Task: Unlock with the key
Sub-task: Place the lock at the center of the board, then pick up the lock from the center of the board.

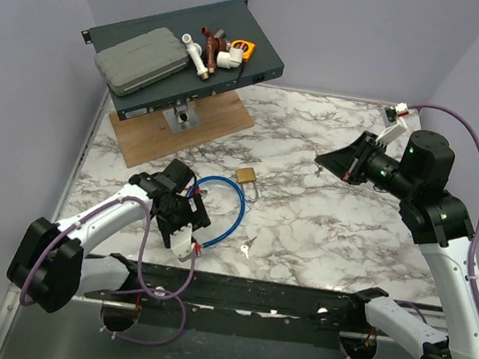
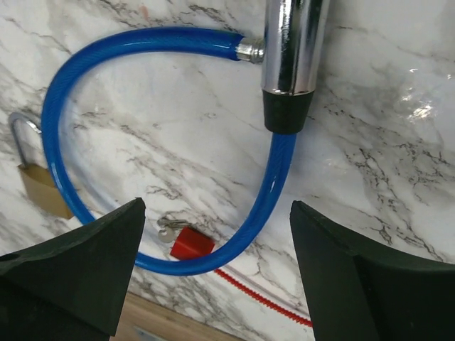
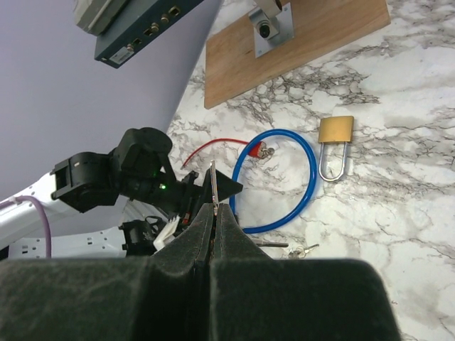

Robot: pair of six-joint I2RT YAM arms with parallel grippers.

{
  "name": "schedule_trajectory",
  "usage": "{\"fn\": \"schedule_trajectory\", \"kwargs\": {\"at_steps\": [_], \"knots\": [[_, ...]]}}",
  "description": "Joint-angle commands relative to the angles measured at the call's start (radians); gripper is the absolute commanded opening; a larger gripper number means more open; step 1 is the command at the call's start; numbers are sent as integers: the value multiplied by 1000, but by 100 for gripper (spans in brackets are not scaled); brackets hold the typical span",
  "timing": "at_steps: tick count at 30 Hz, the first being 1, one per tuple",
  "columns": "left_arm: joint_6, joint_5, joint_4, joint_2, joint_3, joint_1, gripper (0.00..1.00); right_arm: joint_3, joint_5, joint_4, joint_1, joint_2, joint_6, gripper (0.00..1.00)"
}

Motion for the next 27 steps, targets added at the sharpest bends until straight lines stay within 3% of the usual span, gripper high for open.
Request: {"fn": "schedule_trajectory", "kwargs": {"at_steps": [1, 5, 10, 16, 27], "knots": [[132, -31, -38, 85, 12, 14, 81, -2, 13, 27, 1, -11, 0, 1], [146, -110, -96, 171, 52, 19, 81, 13, 26, 17, 1, 0, -4, 1], [111, -155, -108, 255, 120, 20, 64, 16, 26, 21, 1, 4, 2, 1], [188, -164, -116, 260, 97, 5, 61, 11, 25, 30, 1, 13, 2, 1], [157, -204, -152, 325, 118, -67, 59, 3, 31, 38, 1, 14, 7, 1]]}}
